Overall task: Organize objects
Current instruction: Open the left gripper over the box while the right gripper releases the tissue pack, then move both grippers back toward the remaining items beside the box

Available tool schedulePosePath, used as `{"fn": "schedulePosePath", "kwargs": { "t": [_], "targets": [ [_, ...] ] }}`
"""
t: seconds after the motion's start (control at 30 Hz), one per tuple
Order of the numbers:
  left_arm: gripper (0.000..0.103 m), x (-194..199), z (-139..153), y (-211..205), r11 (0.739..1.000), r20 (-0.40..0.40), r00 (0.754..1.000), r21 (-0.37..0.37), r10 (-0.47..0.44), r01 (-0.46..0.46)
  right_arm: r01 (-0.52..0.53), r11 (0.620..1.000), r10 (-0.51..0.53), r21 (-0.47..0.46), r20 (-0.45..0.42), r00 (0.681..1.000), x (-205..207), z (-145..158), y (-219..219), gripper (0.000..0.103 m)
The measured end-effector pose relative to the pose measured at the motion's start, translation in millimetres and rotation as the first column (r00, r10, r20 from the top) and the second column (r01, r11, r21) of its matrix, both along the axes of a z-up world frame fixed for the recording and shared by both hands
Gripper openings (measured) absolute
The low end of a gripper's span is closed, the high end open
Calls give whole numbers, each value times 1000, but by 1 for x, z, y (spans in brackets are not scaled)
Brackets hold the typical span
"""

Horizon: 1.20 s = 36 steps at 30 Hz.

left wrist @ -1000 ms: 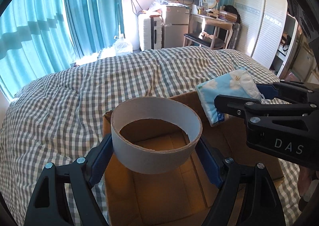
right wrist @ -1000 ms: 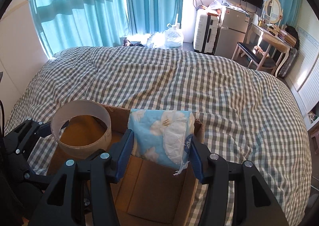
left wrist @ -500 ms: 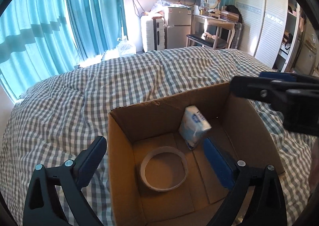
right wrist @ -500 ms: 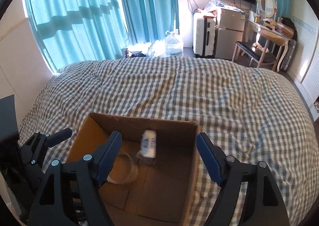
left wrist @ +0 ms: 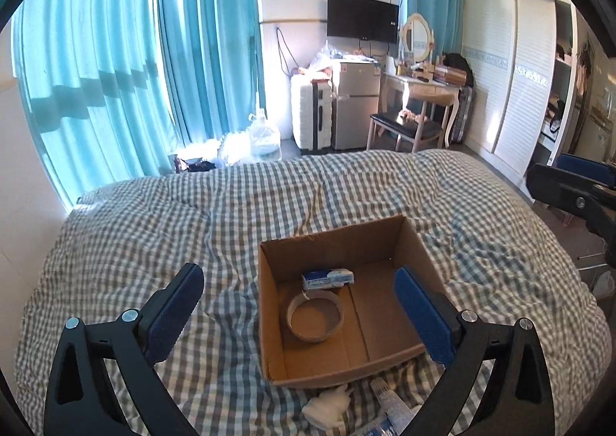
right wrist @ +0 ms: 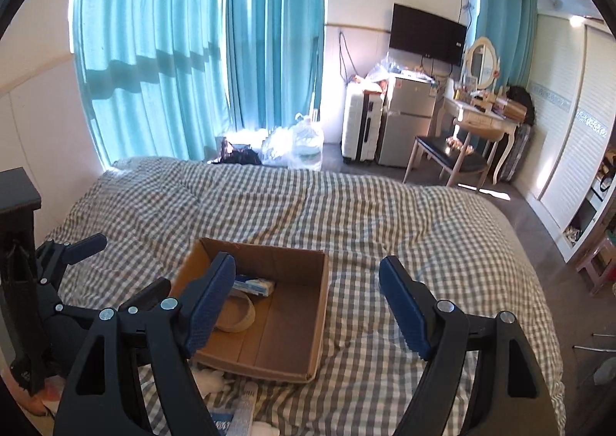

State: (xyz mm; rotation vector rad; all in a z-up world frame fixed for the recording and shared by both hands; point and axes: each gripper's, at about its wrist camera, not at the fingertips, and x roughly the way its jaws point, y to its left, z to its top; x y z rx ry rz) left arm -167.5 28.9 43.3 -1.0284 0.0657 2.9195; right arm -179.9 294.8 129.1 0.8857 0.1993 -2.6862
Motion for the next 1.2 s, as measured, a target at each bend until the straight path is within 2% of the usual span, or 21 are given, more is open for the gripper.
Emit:
{"fn": "schedulePosePath", "kwargs": {
  "t": [0.17, 0.37, 0.57, 0.7, 0.87, 1.07, 1.2],
  "targets": [
    [103, 37, 22, -10, 999, -11, 999, -24, 36, -36, -2, 1000, 2, 7, -44, 999, 49, 25, 9, 79],
    [103, 73, 16, -21, 993, 18, 994, -46, 106, -105, -28, 999, 29, 29, -32, 999, 93, 11, 5, 79],
    [103, 107, -9, -27, 990, 30, 991, -51, 132, -130, -49, 997, 48, 54, 16, 999, 120, -32, 3, 79],
    [103, 118, -37, -29, 992, 62, 990, -35, 126, -124, -65, 995, 60, 75, 58, 996, 125, -66, -1, 79],
    [103, 119, -76, -26, 994, 112, 988, -33, 110, -107, -86, 991, 71, 106, 133, 989, 121, -113, -7, 79],
    [103, 116, -121, -23, 997, 148, 986, -39, 70, -65, -98, 987, 63, 127, 258, 964, 113, -177, -7, 79],
    [103, 110, -145, -17, 999, 185, 982, -40, 40, -34, -109, 990, 77, 85, 318, 945, 108, -202, 1, 79]
  ]
}}
